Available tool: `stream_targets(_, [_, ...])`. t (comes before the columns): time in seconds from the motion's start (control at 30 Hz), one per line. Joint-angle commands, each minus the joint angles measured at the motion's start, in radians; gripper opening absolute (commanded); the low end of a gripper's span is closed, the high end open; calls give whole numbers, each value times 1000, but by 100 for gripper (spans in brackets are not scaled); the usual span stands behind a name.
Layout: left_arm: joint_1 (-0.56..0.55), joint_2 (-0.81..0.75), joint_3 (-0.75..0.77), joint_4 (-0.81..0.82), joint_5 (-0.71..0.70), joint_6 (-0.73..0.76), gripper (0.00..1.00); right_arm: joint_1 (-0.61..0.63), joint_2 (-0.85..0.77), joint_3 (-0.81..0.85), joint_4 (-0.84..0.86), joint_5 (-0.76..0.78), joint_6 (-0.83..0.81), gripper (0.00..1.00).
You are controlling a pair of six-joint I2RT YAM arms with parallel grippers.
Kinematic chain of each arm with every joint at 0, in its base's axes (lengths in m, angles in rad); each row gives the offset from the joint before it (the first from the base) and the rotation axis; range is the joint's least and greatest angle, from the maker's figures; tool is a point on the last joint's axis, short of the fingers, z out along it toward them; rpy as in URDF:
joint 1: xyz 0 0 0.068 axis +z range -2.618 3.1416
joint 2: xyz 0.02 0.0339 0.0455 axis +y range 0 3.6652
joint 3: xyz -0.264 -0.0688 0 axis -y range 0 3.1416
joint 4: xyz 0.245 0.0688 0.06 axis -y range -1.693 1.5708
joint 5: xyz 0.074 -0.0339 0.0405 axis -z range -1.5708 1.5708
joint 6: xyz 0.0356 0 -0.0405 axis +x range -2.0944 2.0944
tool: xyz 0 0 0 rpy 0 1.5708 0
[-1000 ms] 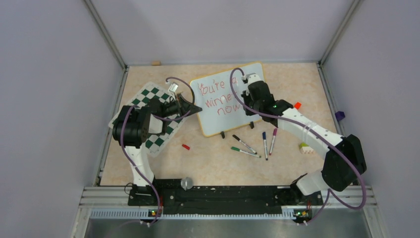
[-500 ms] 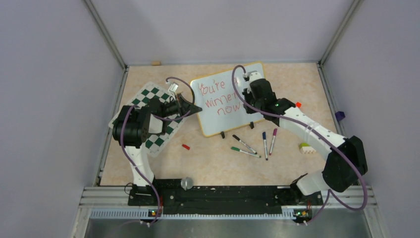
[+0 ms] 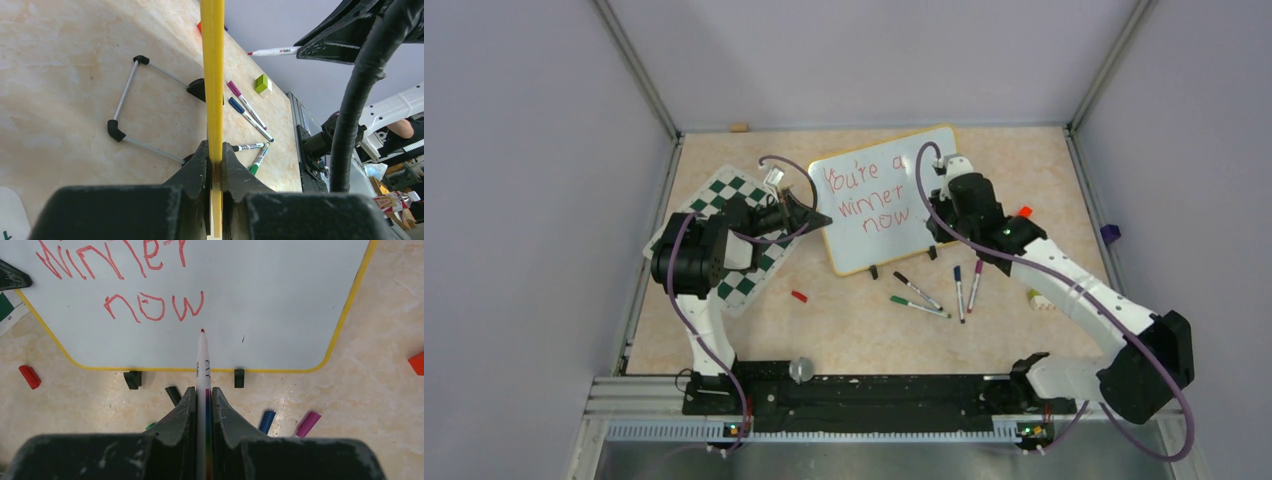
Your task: Write a sentence on the whiteboard
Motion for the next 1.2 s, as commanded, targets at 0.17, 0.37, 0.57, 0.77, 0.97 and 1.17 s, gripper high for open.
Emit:
stream_targets(0.17, [6,-31,22,57,6,48,0,-11,79,29,64,20,42,0])
stream_targets(0.37, [6,-29,25,56,8,46,0,-12,115,46,72,33,34,0])
stream_targets(0.57, [6,-30,21,58,7,48,0,-13,131,57,84,33,26,0])
stream_targets(0.77, [6,-29,24,56,9,47,0,-14,152,73,96,35,18,0])
stream_targets(0.97, [6,-27,22,58,8,46,0,-14,183,92,103,38,12,0])
stream_targets(1.17, [6,-32,21,54,8,52,0,-13,180,78,98,32,17,0])
